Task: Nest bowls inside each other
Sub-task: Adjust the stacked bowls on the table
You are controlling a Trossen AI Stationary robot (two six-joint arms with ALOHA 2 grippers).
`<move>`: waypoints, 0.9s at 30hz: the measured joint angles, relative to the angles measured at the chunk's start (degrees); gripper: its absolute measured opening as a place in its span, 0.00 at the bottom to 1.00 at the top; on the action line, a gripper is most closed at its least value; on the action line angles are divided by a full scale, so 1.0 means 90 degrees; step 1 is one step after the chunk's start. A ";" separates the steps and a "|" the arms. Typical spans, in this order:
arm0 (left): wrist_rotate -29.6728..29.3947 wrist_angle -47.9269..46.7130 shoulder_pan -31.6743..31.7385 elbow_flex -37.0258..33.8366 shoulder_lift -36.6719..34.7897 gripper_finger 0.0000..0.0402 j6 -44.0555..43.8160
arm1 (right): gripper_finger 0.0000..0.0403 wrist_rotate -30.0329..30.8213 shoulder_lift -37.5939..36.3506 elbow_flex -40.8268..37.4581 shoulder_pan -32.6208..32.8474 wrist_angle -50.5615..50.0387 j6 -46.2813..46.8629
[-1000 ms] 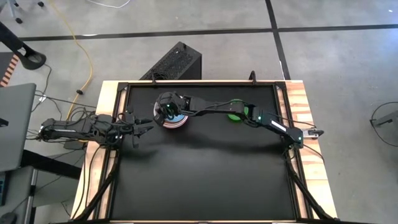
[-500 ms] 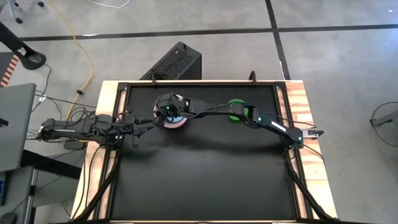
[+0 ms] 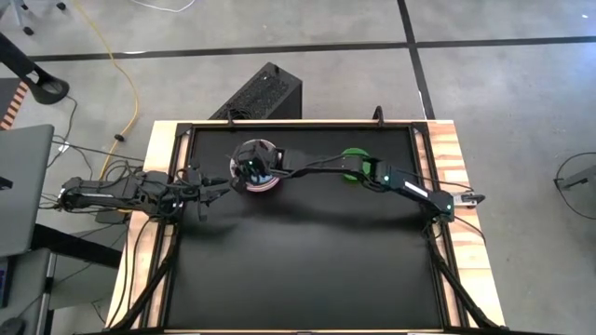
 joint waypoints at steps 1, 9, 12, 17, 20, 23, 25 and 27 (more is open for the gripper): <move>0.0001 0.0000 -0.0001 0.0000 0.0000 0.32 0.0038 | 0.38 0.0167 -0.0090 0.0000 0.0000 -0.0020 -0.0035; 0.0051 -0.0006 0.0000 0.0000 0.0000 0.32 0.0042 | 0.38 0.1608 -0.0676 0.0011 -0.0264 -0.1037 0.0347; 0.0055 -0.0006 0.0001 0.0000 0.0000 0.32 0.0042 | 0.37 0.1609 -0.0798 0.0010 -0.0485 -0.1566 0.0868; 0.0050 -0.0005 -0.0002 0.0000 0.0000 0.32 0.0047 | 0.34 0.1487 -0.0662 0.0012 -0.0729 -0.1417 0.1269; 0.0019 -0.0003 0.0000 0.0000 0.0000 0.32 0.0045 | 0.32 0.1485 -0.0555 -0.0002 -0.0701 -0.1250 0.1221; 0.0005 -0.0005 0.0001 0.0000 0.0000 0.32 0.0043 | 0.30 0.1488 -0.0473 0.0010 -0.0663 -0.1138 0.1189; 0.0002 -0.0005 -0.0002 0.0000 0.0000 0.32 0.0042 | 0.30 0.1493 -0.0390 0.0015 -0.0680 -0.1055 0.1189; -0.0001 -0.0005 -0.0002 0.0000 0.0000 0.32 0.0042 | 0.29 0.1495 -0.0364 0.0007 -0.0702 -0.1213 0.1194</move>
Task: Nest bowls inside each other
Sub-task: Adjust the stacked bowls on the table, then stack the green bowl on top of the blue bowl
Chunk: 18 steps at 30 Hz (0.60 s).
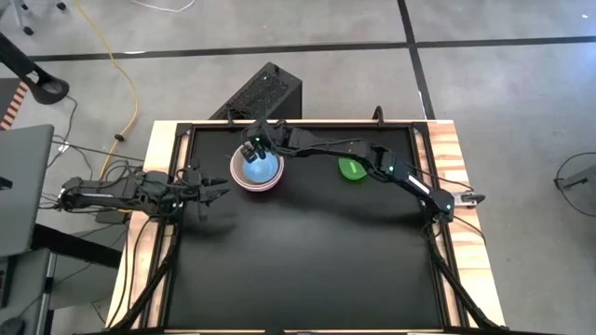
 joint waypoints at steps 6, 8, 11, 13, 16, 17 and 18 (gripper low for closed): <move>-0.0002 -0.0005 0.0002 0.0000 0.0000 0.32 0.0005 | 0.29 0.0035 0.0002 0.0000 0.0012 -0.0145 -0.0005; -0.0002 -0.0005 0.0002 0.0000 0.0000 0.32 0.0005 | 0.29 0.0034 0.0002 0.0000 0.0016 -0.0136 -0.0046; -0.0002 -0.0005 0.0002 0.0000 0.0000 0.32 0.0007 | 0.29 0.0022 -0.0047 0.0000 0.0008 -0.0132 -0.0202; -0.0002 -0.0005 0.0002 0.0000 0.0000 0.32 0.0007 | 0.29 -0.0070 -0.0161 0.0000 0.0005 -0.0214 -0.0199; 0.0000 -0.0005 0.0000 0.0000 0.0000 0.32 0.0010 | 0.29 -0.0360 -0.0482 0.0000 0.0044 -0.0618 -0.0197; 0.0003 -0.0007 0.0001 0.0000 0.0000 0.32 0.0010 | 0.29 -0.0539 -0.0638 0.0000 0.0059 -0.0949 -0.0194; 0.0016 -0.0010 0.0001 0.0000 0.0000 0.32 0.0010 | 0.29 -0.0733 -0.0787 0.0002 0.0081 -0.1305 -0.0185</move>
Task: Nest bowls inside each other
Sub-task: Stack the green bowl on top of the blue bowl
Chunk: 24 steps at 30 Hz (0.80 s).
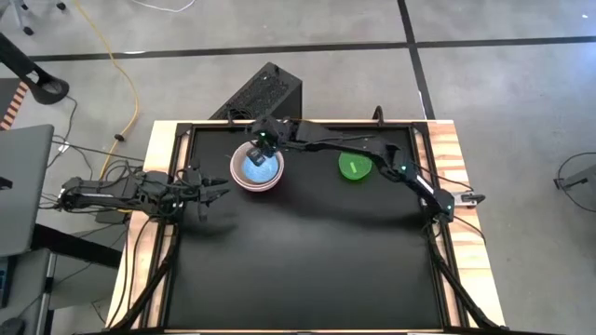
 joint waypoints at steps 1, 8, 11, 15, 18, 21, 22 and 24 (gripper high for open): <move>0.0026 0.0000 0.0001 0.0000 0.0000 0.32 0.0000 | 0.29 -0.0248 -0.0146 0.0004 0.0025 -0.0385 0.0039; 0.0035 -0.0002 0.0001 0.0000 0.0000 0.32 0.0002 | 0.29 -0.0655 -0.1053 0.0003 0.0287 -0.3582 0.0461; 0.0039 -0.0002 -0.0001 0.0000 0.0000 0.32 -0.0021 | 0.29 -0.0119 -0.1374 0.0003 0.0433 -0.4757 0.0741; 0.0043 -0.0001 -0.0001 0.0000 0.0000 0.32 -0.0100 | 0.29 0.0604 -0.1833 -0.0263 0.0540 -0.5393 0.1198; 0.0044 0.0000 0.0001 0.0000 0.0000 0.32 -0.0121 | 0.29 0.0253 -0.2526 -0.1120 0.0419 -0.5101 0.1158; 0.0161 -0.0005 0.0001 0.0000 0.0000 0.32 -0.0152 | 0.29 0.0388 -0.3322 -0.2458 0.0150 -0.5083 0.1589; 0.0175 -0.0005 0.0001 0.0000 0.0000 0.32 -0.0157 | 0.29 0.0396 -0.3611 -0.2985 0.0012 -0.4936 0.1763; 0.0169 -0.0010 -0.0001 0.0000 0.0000 0.32 -0.0163 | 0.29 0.0386 -0.4157 -0.4059 -0.0269 -0.4278 0.2126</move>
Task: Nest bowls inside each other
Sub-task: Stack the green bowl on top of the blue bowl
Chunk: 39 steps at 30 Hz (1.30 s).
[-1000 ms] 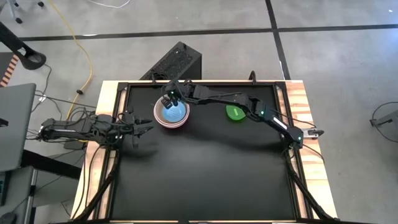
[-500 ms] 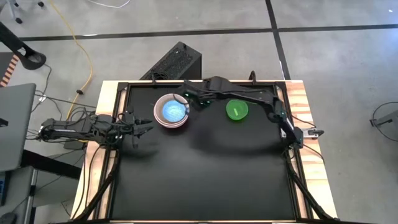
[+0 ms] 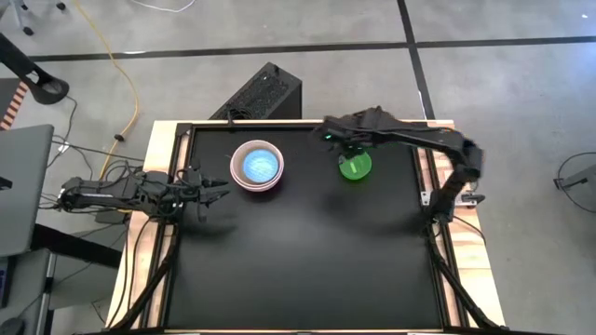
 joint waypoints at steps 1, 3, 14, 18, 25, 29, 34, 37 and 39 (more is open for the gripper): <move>-0.0018 -0.0011 0.0001 0.0000 0.0000 0.32 -0.0002 | 0.29 0.0011 -0.0280 -0.0487 -0.0128 0.0419 0.0155; -0.0037 -0.0044 0.0002 0.0000 0.0000 0.32 0.0023 | 0.29 0.0015 -0.0770 -0.1386 -0.0353 0.1153 0.0520; -0.0048 -0.0096 0.0001 0.0000 0.0000 0.32 -0.0035 | 0.58 -0.1033 -0.1424 -0.3778 -0.1467 0.2606 0.0341; -0.0064 -0.0162 0.0001 0.0000 0.0002 0.32 -0.0029 | 0.67 -0.1044 -0.1441 -0.4124 -0.1610 0.2933 0.0262; -0.0063 -0.0305 0.0001 0.0000 0.0000 0.32 -0.0071 | 0.68 -0.1093 -0.1429 -0.4651 -0.1778 0.3565 0.0261; -0.0061 -0.0413 0.0000 0.0000 0.0002 0.32 -0.0095 | 0.68 -0.1172 -0.1426 -0.4988 -0.1855 0.3863 0.0407; -0.0060 -0.0456 0.0001 0.0000 0.0002 0.32 -0.0117 | 0.65 -0.1207 -0.1426 -0.5386 -0.1886 0.4582 0.0470; -0.0059 -0.0454 0.0002 0.0000 0.0000 0.32 -0.0118 | 0.57 -0.1208 -0.1424 -0.5467 -0.1879 0.4676 0.0538; -0.0057 -0.0402 0.0002 0.0000 0.0000 0.32 -0.0021 | 0.48 -0.1207 -0.1424 -0.5472 -0.1879 0.4681 0.0516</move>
